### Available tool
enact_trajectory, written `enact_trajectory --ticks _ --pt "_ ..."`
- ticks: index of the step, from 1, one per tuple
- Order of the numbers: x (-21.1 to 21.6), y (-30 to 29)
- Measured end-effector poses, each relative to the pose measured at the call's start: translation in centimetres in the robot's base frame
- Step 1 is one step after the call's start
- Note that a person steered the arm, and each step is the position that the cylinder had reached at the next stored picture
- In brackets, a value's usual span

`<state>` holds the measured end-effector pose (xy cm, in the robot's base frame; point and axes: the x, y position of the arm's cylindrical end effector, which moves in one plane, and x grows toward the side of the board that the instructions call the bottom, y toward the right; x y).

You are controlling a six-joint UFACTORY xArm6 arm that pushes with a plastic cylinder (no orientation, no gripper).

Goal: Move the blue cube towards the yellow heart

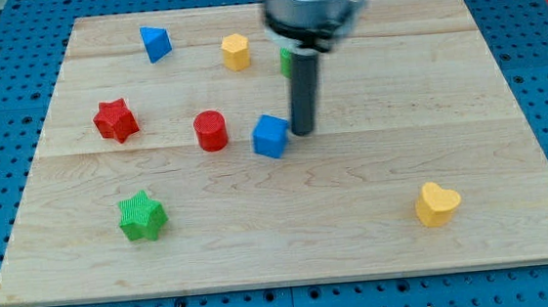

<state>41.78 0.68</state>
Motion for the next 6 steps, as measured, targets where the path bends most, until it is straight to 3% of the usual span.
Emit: enact_trajectory --ticks 1,2,3,4,5,6 --pt "-3.0 -0.1" --pt "0.1 -6.9" --pt "4.2 -1.0" --pt "4.3 5.6" --pt "5.1 4.7" --pt "8.9 3.6"
